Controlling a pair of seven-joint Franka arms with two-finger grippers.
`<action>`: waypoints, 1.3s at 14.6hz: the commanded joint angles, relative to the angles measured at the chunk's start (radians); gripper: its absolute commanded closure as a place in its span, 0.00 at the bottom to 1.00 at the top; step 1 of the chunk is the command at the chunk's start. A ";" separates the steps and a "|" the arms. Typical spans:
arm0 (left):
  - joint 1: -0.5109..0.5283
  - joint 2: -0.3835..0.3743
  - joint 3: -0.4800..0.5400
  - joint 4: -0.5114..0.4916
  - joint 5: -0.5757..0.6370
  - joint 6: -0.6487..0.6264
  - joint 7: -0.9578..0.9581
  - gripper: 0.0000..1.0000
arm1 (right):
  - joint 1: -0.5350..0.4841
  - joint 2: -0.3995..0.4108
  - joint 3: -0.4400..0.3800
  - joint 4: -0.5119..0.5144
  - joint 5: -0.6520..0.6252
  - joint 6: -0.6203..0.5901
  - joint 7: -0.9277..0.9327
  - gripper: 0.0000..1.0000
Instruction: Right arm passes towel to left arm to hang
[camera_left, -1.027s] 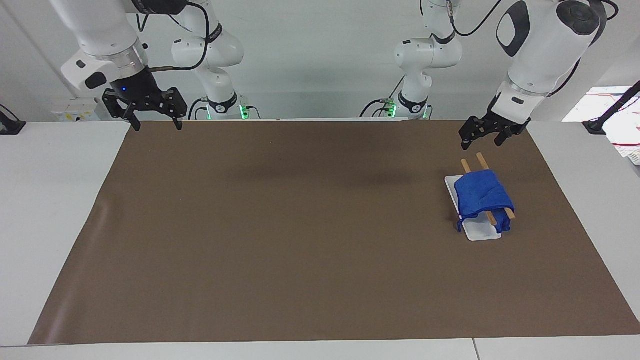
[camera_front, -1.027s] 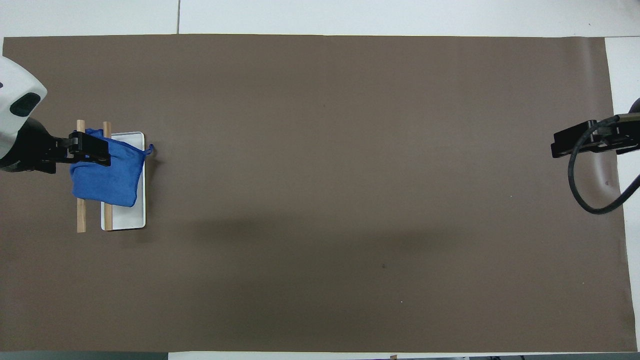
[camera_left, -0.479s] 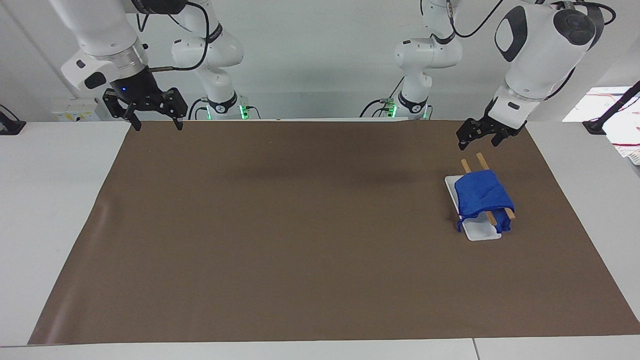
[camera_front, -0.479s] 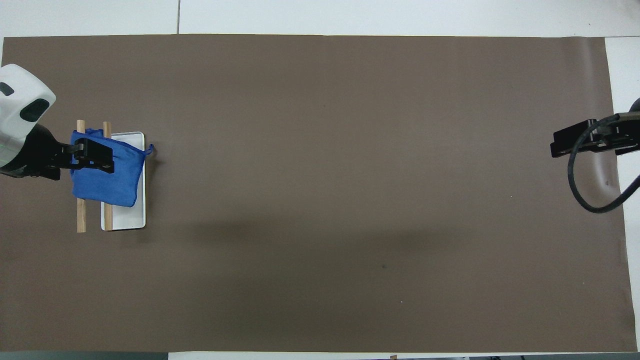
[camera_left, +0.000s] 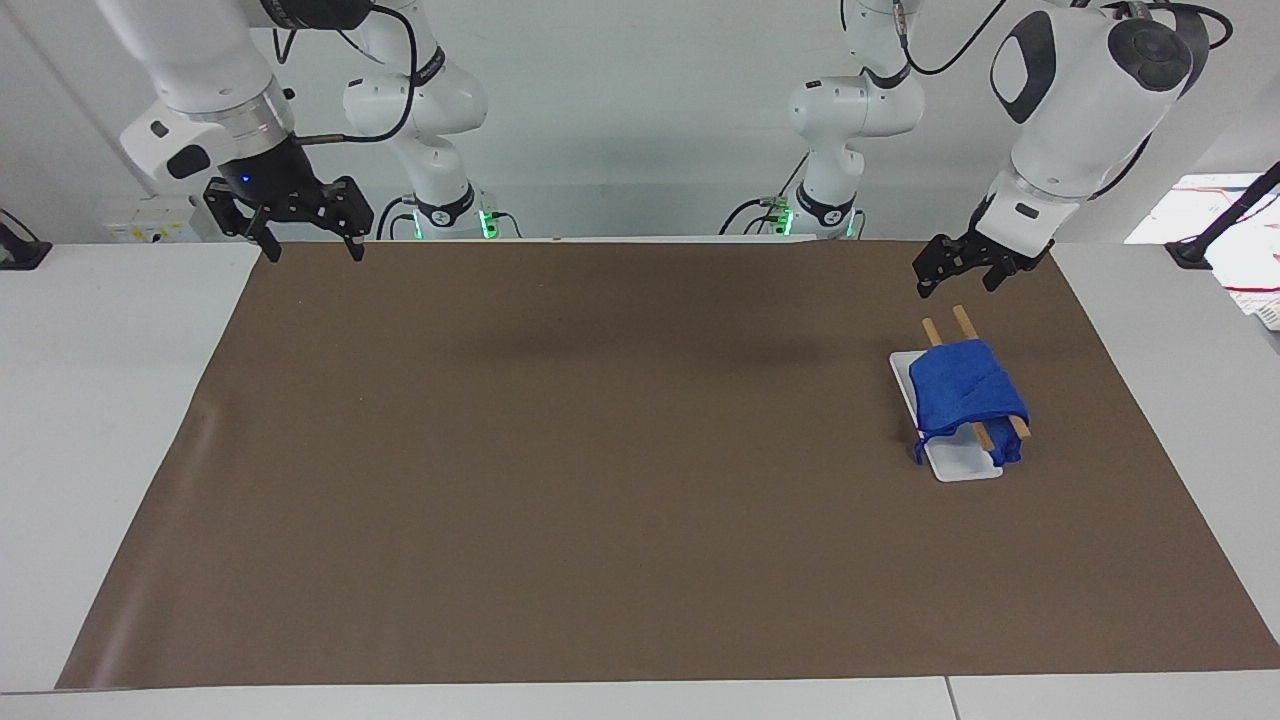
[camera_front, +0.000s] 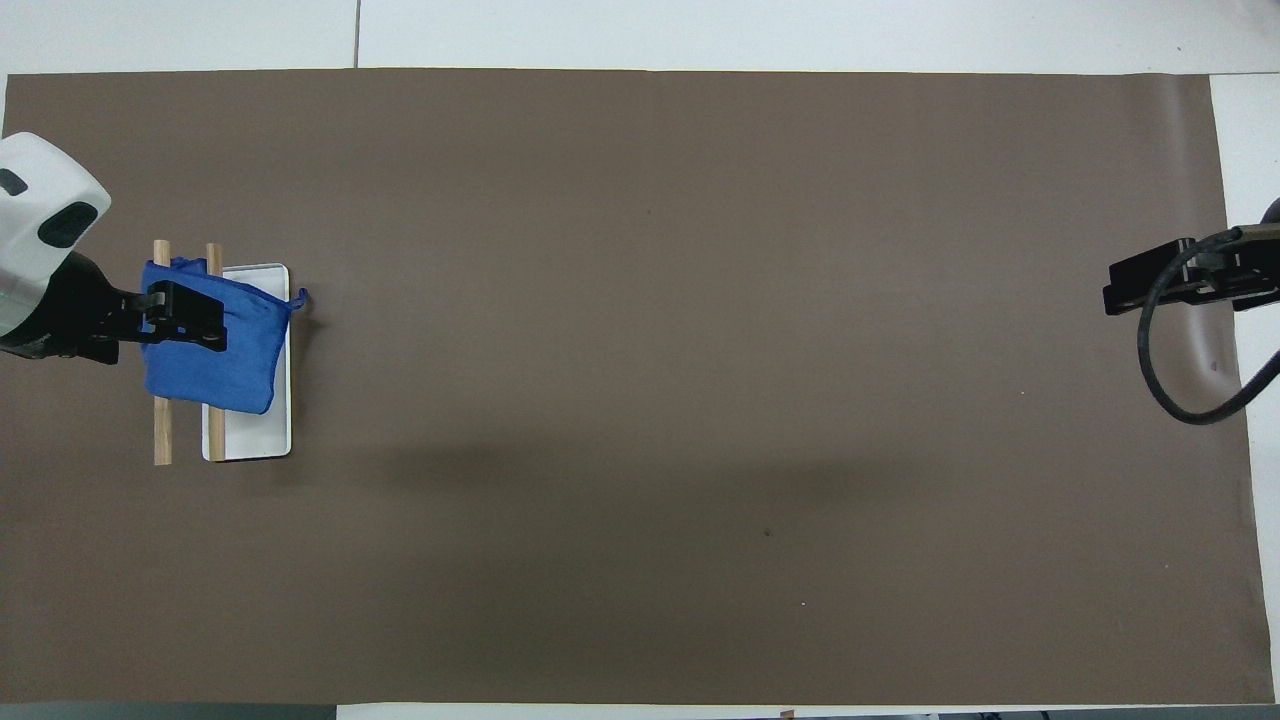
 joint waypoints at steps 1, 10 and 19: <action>-0.010 -0.021 0.011 -0.015 0.018 -0.009 0.051 0.00 | -0.013 -0.022 0.005 -0.032 0.005 0.018 0.014 0.00; -0.007 -0.021 0.011 -0.020 0.024 0.040 0.122 0.00 | -0.012 -0.023 0.005 -0.033 0.017 0.009 0.011 0.00; -0.002 -0.019 0.011 -0.020 0.035 0.049 0.120 0.00 | -0.012 -0.023 0.005 -0.033 0.017 0.009 0.011 0.00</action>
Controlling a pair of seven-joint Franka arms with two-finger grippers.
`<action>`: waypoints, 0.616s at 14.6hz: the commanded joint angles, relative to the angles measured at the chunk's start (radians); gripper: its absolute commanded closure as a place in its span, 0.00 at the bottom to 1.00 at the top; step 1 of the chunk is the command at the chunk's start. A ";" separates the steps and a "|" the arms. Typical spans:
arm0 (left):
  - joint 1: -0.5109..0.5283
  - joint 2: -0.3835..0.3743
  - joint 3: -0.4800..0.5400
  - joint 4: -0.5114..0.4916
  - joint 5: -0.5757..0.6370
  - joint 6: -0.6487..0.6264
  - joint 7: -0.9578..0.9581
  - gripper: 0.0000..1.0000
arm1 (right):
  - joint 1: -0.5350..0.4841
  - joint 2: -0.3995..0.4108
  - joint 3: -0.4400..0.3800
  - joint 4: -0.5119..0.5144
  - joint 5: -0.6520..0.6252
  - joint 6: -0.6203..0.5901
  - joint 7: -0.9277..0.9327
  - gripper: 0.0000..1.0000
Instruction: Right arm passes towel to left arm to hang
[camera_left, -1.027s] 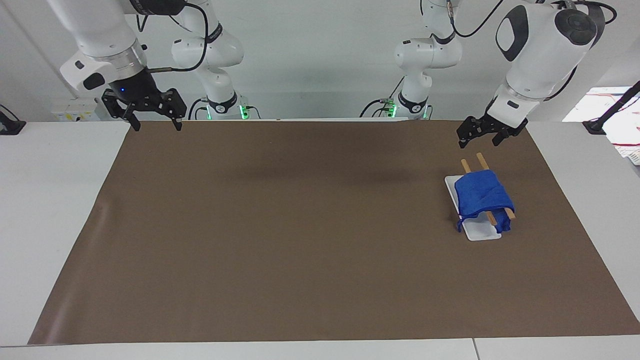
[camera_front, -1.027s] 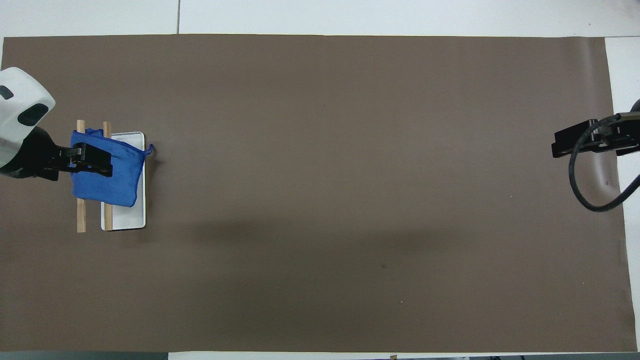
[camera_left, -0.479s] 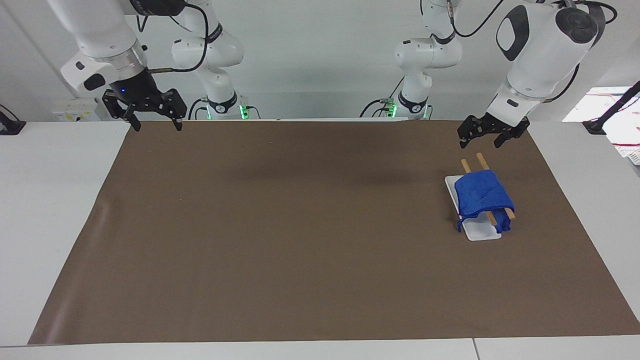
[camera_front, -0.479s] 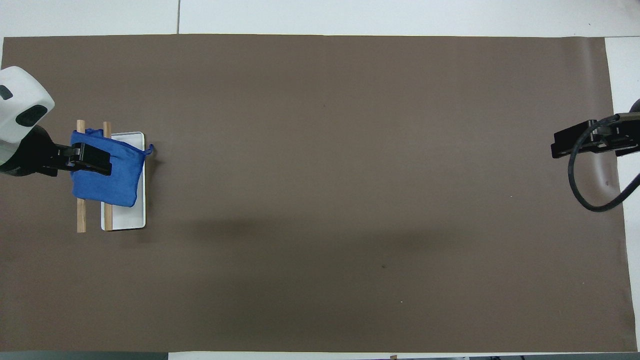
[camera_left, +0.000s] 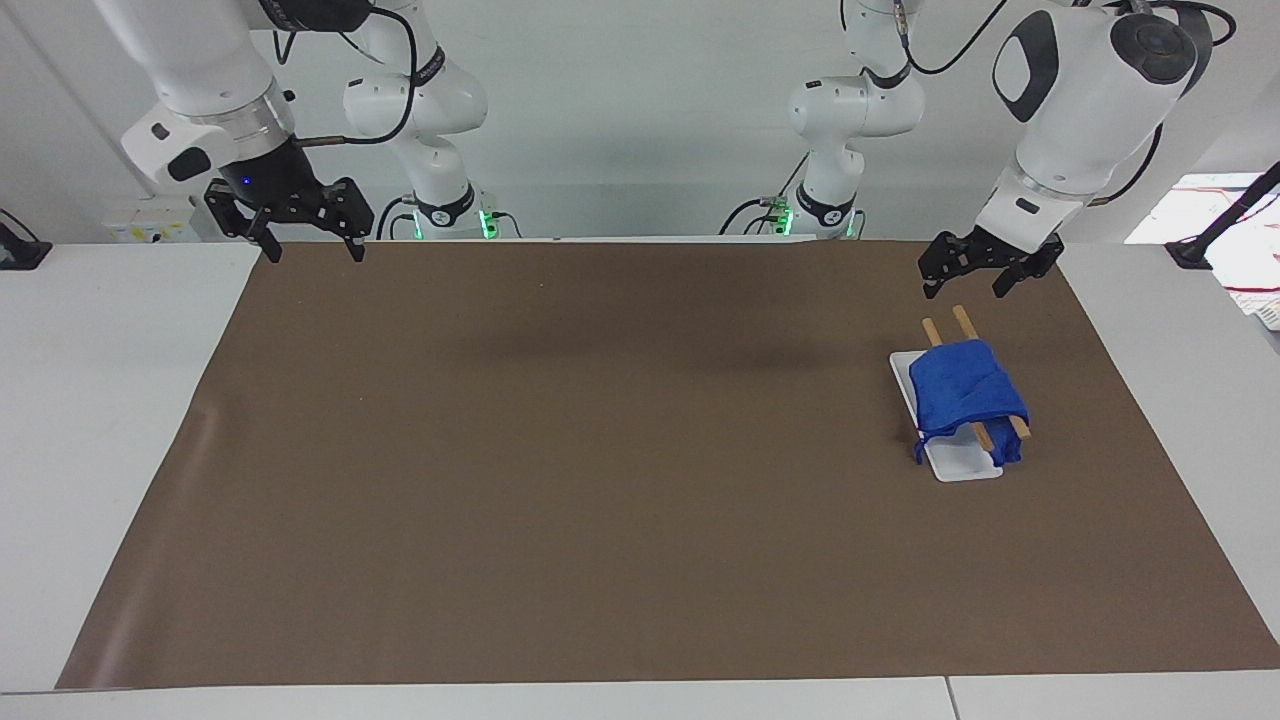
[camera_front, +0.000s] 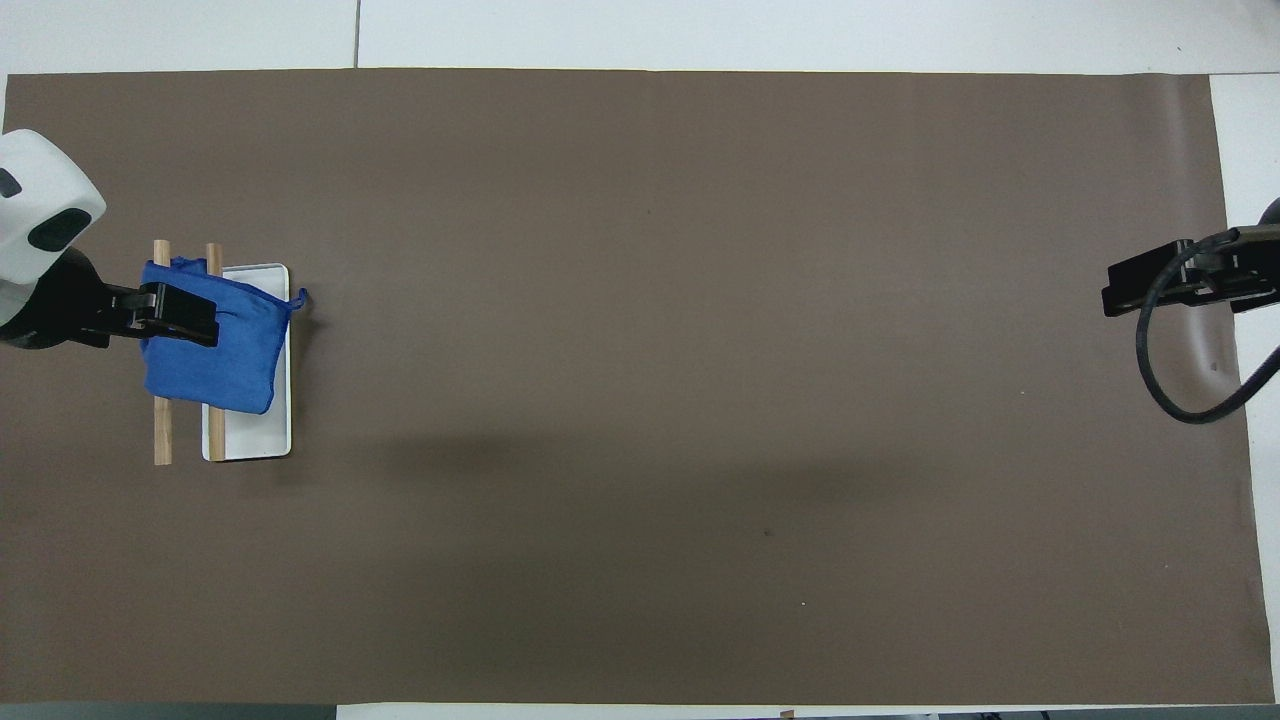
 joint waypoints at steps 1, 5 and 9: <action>-0.001 -0.020 0.008 -0.020 0.019 0.019 0.011 0.00 | -0.012 -0.023 0.006 -0.029 0.016 0.009 0.011 0.00; 0.002 -0.020 0.008 -0.015 0.018 0.022 0.001 0.00 | -0.012 -0.023 0.006 -0.029 0.016 0.009 0.011 0.00; 0.002 -0.022 0.008 -0.015 0.018 0.017 0.001 0.00 | -0.012 -0.023 0.006 -0.029 0.016 0.009 0.011 0.00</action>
